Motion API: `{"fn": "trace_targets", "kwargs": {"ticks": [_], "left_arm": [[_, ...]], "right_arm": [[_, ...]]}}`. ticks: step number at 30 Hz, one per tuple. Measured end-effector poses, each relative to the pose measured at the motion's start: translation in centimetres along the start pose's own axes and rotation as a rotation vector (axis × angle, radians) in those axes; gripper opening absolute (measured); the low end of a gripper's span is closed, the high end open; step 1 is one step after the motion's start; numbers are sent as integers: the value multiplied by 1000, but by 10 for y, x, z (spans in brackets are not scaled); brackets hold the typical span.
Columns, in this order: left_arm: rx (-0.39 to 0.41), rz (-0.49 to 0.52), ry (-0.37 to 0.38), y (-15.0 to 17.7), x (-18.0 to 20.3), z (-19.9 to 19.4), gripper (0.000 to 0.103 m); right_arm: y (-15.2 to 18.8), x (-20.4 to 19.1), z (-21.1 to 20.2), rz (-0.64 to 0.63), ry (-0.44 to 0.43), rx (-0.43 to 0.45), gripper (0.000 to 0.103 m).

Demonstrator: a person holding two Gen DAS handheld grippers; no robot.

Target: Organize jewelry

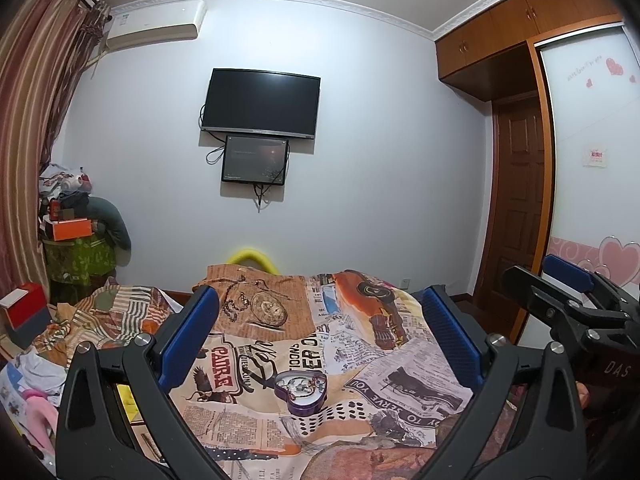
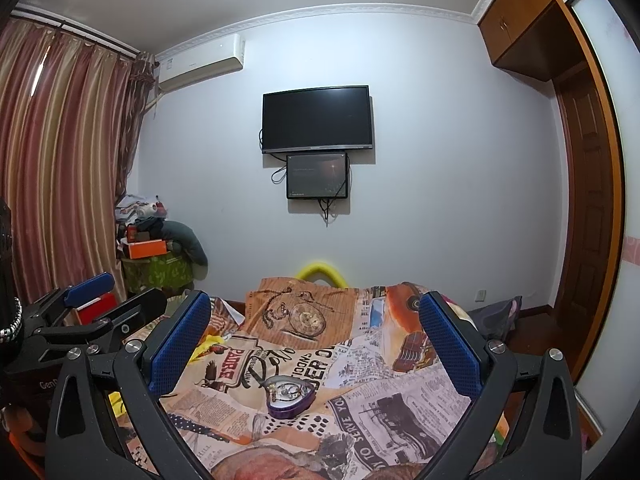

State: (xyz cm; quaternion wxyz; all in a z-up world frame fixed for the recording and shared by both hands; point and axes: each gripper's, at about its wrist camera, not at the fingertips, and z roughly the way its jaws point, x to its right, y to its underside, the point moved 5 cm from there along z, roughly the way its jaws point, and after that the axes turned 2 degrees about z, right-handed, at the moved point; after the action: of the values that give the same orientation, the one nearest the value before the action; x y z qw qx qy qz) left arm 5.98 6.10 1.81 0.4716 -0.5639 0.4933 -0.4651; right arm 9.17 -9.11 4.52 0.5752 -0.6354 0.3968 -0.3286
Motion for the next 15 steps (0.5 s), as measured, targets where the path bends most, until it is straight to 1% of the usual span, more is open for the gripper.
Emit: {"fn": "trace_targets", "kwargs": {"ticks": [15], "left_arm": [[-8,-4,14,3,2,3,102]], "right_arm": [[1,3,2,12,0,-4,103]]}}
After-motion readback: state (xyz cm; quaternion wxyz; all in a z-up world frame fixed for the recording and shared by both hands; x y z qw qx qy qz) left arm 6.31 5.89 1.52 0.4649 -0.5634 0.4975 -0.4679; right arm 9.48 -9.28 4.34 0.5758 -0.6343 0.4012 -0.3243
